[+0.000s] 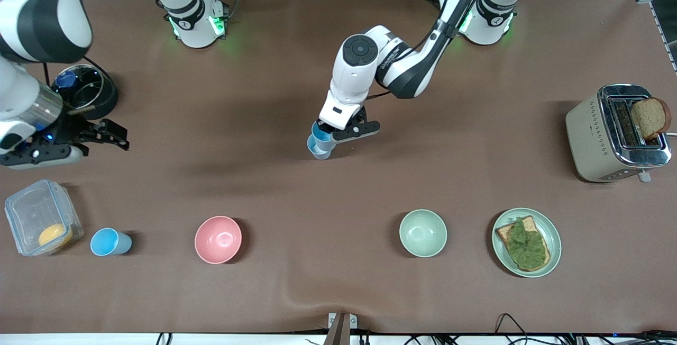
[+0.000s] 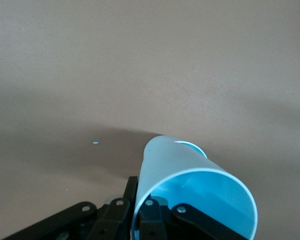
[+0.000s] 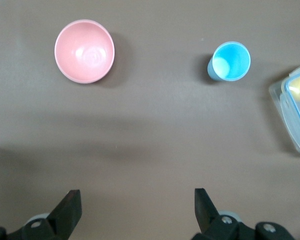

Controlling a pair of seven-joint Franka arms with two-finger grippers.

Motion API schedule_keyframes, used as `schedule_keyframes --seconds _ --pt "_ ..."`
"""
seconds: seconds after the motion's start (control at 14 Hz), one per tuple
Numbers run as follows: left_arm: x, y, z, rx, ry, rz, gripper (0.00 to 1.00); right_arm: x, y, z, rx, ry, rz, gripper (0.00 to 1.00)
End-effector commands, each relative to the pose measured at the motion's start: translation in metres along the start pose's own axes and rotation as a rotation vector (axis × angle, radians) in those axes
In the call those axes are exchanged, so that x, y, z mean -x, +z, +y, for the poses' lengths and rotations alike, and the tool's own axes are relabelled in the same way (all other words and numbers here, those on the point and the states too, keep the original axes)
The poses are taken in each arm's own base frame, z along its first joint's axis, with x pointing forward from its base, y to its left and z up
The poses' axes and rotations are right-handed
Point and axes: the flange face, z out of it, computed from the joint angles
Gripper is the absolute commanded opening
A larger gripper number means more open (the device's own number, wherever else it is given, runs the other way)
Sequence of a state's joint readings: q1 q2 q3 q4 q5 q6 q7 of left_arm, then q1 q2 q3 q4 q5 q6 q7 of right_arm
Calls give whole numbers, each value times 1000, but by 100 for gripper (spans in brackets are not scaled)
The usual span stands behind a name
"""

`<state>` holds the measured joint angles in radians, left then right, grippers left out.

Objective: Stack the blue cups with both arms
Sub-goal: 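Lower the blue cup into the center cup and open the left gripper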

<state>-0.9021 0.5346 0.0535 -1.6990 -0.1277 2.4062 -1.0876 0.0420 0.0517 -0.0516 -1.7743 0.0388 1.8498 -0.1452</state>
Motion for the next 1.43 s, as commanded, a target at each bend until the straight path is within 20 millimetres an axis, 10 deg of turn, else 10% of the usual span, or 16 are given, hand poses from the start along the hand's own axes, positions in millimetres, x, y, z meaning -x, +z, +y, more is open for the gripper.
schedule_keyframes --seconds 0.0,0.14,0.21,0.29,0.36,0.93,1.36 --pt "3 2 11 -1 -3 27 0 -5 -39 6 -3 -3 28 100" --pt "3 1 11 1 -5 27 0 -9 -45 0 -3 -12 12 100" --pt "4 -1 12 6 -21 26 28 -5 -43 0 -15 5 -26 100" --pt "2 -4 14 12 -22 33 93 -4 -44 2 -15 31 -31 100" --pt "4 -1 16 6 -13 42 100 -4 -44 3 -9 38 -27 100" --pt "-17 -22 17 27 -11 87 100 -4 -45 3 -6 30 -28 100" --pt "-122 -88 -44 -86 -24 146 100 -1 -46 15 -11 50 -31 100"
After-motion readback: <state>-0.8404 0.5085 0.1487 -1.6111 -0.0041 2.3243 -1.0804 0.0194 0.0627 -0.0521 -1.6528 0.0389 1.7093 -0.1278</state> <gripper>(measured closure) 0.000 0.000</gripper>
